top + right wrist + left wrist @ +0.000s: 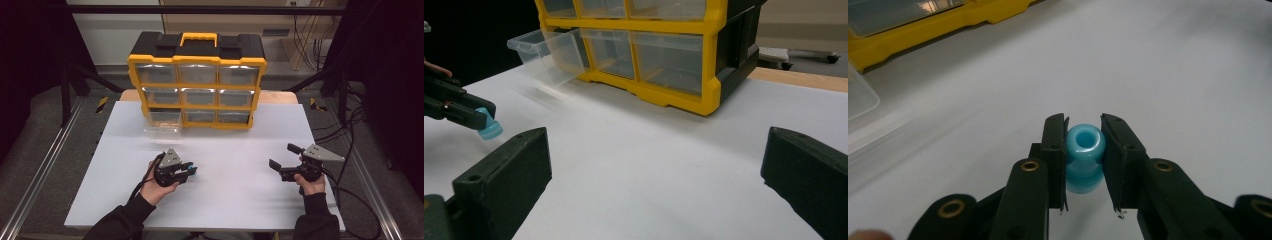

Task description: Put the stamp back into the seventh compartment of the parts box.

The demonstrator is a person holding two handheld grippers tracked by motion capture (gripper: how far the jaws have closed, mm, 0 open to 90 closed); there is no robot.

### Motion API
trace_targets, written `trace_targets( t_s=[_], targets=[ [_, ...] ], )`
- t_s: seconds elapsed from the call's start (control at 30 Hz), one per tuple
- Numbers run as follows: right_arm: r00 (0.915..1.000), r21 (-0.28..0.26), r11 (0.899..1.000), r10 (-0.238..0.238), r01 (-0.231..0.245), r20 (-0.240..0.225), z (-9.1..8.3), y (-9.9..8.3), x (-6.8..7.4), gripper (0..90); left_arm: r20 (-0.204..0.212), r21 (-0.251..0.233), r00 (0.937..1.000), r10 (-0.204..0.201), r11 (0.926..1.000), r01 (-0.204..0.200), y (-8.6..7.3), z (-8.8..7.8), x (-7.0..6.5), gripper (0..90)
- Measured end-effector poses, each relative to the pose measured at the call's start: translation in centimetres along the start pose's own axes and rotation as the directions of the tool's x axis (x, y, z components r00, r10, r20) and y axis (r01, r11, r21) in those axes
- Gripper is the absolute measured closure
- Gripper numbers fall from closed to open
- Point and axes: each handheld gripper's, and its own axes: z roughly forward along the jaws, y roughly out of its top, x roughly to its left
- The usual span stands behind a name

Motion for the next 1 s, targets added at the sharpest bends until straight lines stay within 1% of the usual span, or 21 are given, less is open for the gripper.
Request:
trace_targets(
  t_s=[0.27, 1.0],
  targets=[
    [1.0000, 0.002, 1.000, -0.001, 0.001, 0.003, 0.0, 0.0, 0.0, 0.3, 0.002, -0.005, 0.9999, -0.014, 0.9999, 0.014, 0.2, -0.4, 0.4, 72.4],
    [1.0000, 0.001, 1.000, 0.000, 0.000, 0.002, 0.0, 0.0, 0.0, 0.3, -0.019, -0.032, 0.9993, -0.032, 0.9990, 0.031, 0.6, -1.5, 1.2, 72.4]
  ],
)
